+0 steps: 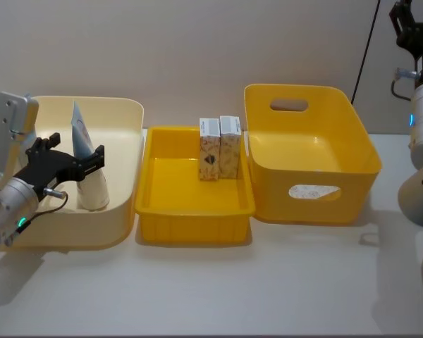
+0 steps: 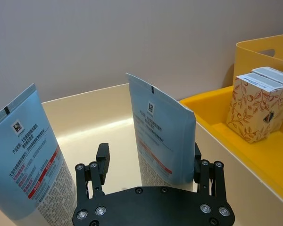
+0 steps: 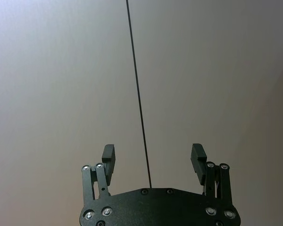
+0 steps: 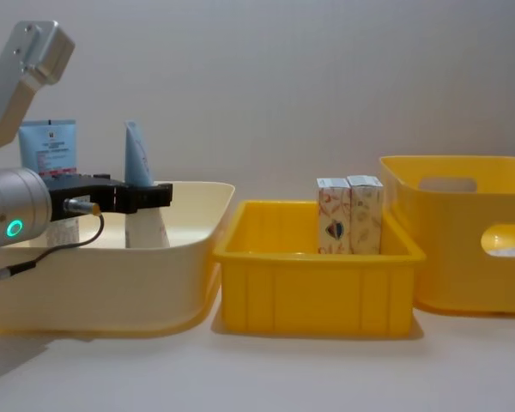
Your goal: Bimanual collaborative sorting of washing and personal care products
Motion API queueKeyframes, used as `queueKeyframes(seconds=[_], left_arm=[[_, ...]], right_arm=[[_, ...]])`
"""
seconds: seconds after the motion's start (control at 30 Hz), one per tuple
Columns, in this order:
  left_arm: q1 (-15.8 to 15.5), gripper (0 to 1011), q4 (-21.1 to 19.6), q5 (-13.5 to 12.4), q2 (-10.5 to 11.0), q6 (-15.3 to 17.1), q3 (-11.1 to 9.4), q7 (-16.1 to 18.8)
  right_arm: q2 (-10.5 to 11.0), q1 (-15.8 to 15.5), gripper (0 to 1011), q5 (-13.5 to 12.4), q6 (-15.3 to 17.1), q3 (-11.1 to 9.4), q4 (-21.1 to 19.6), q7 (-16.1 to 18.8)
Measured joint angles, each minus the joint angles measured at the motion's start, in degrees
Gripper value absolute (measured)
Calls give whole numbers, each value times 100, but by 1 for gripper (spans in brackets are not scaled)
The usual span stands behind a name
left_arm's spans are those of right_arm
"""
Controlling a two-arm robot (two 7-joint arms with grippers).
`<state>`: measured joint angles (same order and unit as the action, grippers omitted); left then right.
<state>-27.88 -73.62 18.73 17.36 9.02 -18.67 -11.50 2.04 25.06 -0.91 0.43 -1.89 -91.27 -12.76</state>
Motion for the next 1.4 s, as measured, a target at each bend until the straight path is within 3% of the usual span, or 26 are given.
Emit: queueKeyframes(seconds=[0.7, 0.87, 1.3, 1.4], left_arm=[[-101, 999, 135, -84, -22, 70, -21, -41], [-108, 905, 145, -90, -24, 75, -24, -44], [-117, 483, 158, -99, -28, 83, -25, -50], [-118, 430, 160, -101, -28, 84, -24, -50]], right_arm=[[0, 0, 1001, 0, 0, 0, 0, 0], [0, 0, 1001, 0, 0, 0, 0, 0], [0, 0, 1001, 0, 0, 0, 0, 0], [0, 0, 1001, 0, 0, 0, 0, 0]])
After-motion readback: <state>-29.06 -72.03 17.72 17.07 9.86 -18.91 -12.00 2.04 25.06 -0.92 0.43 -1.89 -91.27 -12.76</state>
